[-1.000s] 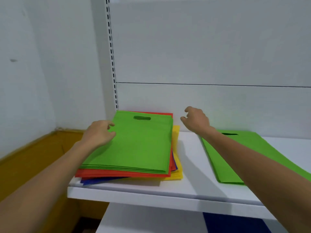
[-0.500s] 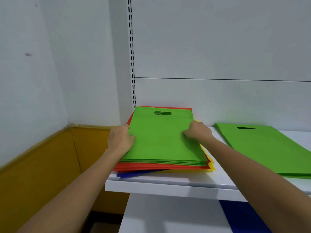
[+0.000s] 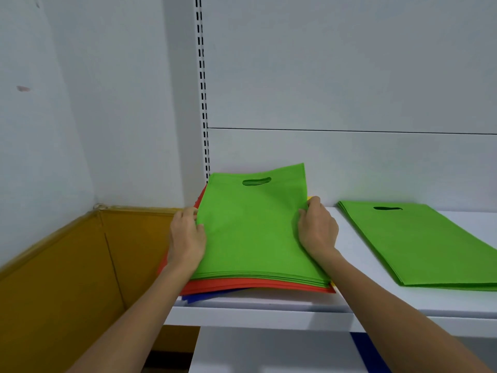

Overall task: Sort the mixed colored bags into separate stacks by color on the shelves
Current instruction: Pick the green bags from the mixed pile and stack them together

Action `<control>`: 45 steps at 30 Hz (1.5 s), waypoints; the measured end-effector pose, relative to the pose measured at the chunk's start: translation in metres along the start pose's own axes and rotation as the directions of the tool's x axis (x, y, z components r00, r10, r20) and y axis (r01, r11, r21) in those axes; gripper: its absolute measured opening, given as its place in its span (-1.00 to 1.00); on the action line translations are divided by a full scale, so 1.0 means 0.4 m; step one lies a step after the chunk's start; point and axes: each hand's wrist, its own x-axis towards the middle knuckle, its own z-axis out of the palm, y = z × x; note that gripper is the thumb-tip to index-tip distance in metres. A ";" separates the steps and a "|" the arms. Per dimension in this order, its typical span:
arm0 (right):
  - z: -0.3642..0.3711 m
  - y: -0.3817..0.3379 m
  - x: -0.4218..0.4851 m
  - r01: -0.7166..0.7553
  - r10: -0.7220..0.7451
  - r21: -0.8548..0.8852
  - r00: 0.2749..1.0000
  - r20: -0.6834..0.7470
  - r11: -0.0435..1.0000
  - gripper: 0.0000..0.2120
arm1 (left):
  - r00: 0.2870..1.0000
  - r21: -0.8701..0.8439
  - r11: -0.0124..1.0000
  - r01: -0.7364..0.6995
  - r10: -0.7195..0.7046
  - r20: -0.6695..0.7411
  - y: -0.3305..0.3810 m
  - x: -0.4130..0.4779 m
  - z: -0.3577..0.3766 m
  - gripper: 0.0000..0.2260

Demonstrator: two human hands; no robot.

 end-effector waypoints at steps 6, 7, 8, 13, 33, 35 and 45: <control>0.004 0.005 -0.005 0.045 -0.046 -0.015 0.995 -0.089 0.999 -0.82 | 0.999 0.052 0.998 0.025 -0.027 0.026 0.004 -0.006 -0.007 -0.86; 0.005 0.003 -0.006 0.061 -0.061 0.000 0.992 -0.109 0.998 -0.82 | 0.999 0.072 0.997 0.014 -0.016 0.029 0.004 -0.007 -0.008 -0.87; 0.003 0.000 -0.007 0.072 -0.070 0.012 0.991 -0.117 0.997 -0.83 | 1.000 0.088 0.996 0.000 -0.003 0.027 0.005 -0.008 -0.009 -0.87; -0.014 -0.008 -0.013 0.046 -0.042 0.057 0.997 -0.063 0.997 -0.86 | 1.000 0.133 0.991 -0.016 0.015 0.011 0.016 -0.021 -0.021 -0.85; -0.018 -0.005 -0.011 0.060 -0.060 -0.001 0.997 0.058 0.998 -0.66 | 0.998 0.206 0.978 0.026 -0.037 0.054 0.049 -0.034 -0.070 -0.77; -0.028 -0.006 -0.008 0.081 -0.081 -0.010 0.995 0.054 0.997 -0.66 | 0.997 0.202 0.979 -0.009 -0.007 0.076 0.053 -0.029 -0.080 -0.76; -0.187 0.088 0.098 0.175 -0.180 0.107 0.983 0.039 0.979 -0.69 | 0.932 0.178 0.924 -0.338 0.303 0.197 0.141 -0.026 -0.088 -0.73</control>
